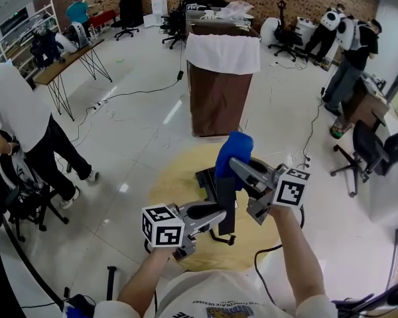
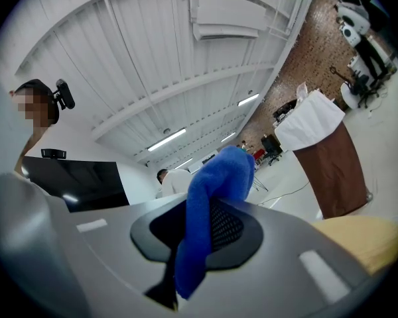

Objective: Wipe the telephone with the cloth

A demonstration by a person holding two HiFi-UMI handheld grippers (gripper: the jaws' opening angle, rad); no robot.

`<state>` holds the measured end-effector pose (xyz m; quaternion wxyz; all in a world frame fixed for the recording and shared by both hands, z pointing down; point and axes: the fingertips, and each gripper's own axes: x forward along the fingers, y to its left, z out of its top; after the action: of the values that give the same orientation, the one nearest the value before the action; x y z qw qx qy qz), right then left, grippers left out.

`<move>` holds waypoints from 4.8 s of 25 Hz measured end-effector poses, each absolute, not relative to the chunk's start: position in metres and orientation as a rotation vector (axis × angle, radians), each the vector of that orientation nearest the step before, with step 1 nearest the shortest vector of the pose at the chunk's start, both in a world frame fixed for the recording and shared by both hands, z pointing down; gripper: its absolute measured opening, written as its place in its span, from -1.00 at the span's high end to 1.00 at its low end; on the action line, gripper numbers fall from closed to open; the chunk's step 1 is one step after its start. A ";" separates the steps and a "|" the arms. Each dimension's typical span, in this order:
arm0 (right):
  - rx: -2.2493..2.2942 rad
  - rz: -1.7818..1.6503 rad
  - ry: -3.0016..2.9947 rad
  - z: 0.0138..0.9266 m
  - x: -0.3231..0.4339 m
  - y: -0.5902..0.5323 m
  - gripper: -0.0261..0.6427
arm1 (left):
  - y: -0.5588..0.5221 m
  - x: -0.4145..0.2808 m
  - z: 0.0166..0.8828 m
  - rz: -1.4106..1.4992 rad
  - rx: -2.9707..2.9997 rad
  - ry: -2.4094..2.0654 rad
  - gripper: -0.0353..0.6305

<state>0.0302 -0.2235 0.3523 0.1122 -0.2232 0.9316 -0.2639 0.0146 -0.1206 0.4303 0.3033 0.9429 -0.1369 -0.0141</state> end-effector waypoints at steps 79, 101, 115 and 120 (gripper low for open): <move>-1.147 -0.494 2.756 0.385 0.071 -0.172 0.74 | -0.227 -0.023 0.653 -0.062 1.948 -0.620 0.68; -1.027 -0.480 2.844 0.377 0.088 -0.113 0.74 | -0.199 -0.038 0.604 -0.075 2.056 -0.867 0.63; -0.926 -0.306 2.960 0.372 0.077 -0.044 0.74 | -0.089 -0.017 0.456 -0.263 2.420 -1.084 0.65; -0.930 -0.196 2.996 0.368 0.082 -0.015 0.74 | -0.048 -0.003 0.419 -0.280 2.509 -1.173 0.71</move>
<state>0.0817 -0.0146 0.3679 -0.0010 -0.2959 0.9532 -0.0622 -0.0031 -0.0481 0.4195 0.1777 0.8869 -0.4147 -0.0991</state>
